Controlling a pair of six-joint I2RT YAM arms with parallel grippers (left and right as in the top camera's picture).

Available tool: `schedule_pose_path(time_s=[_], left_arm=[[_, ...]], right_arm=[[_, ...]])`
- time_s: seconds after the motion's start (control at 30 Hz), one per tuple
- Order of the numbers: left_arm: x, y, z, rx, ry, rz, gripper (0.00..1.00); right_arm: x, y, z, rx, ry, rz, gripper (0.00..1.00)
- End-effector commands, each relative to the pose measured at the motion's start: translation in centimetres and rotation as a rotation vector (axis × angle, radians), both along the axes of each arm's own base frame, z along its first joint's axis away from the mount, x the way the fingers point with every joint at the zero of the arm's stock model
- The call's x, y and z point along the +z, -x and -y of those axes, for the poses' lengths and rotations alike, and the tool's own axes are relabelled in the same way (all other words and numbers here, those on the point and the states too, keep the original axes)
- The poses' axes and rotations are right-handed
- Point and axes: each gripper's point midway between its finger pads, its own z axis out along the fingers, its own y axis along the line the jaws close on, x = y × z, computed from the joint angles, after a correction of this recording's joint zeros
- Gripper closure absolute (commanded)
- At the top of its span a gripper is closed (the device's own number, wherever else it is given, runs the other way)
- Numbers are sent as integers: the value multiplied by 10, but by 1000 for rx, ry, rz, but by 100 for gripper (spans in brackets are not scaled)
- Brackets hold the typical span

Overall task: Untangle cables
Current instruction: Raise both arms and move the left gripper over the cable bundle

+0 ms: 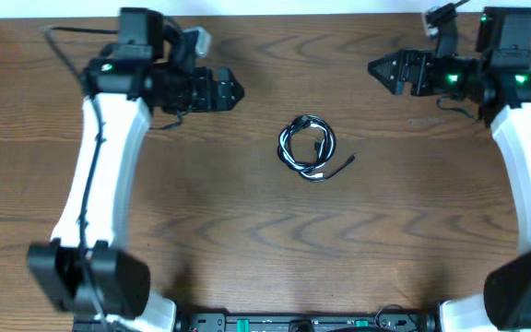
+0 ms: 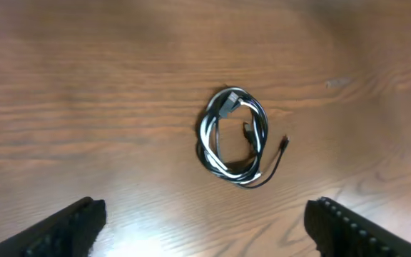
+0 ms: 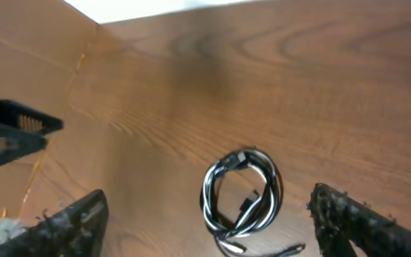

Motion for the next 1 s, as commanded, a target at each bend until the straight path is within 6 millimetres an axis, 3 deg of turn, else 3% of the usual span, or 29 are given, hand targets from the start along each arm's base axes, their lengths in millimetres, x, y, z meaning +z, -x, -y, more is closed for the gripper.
schedule_pose_path(time_s=[0.0,0.2,0.4,0.63,0.87,0.97], left_arm=[[-27,-6,33,-62,18,-60,15],[-90,-21,74,-18,-113,-125,29],[-141,-31,99,90,-230,-147,39],[-178,-36,127,45,-239,-131,44],[-200,-36,122,90,-303,-148,55],[-204,-35,121,88,-308,-157,67]], right_arm=[[-3,-3,0,-13,-1,-27,17],[-23,-1,22,-108,100,-98,23],[-37,6,36,-162,165,-161,28],[-44,11,41,-179,195,-197,32],[-47,15,43,-180,206,-217,34],[-48,15,44,-184,212,-217,34]])
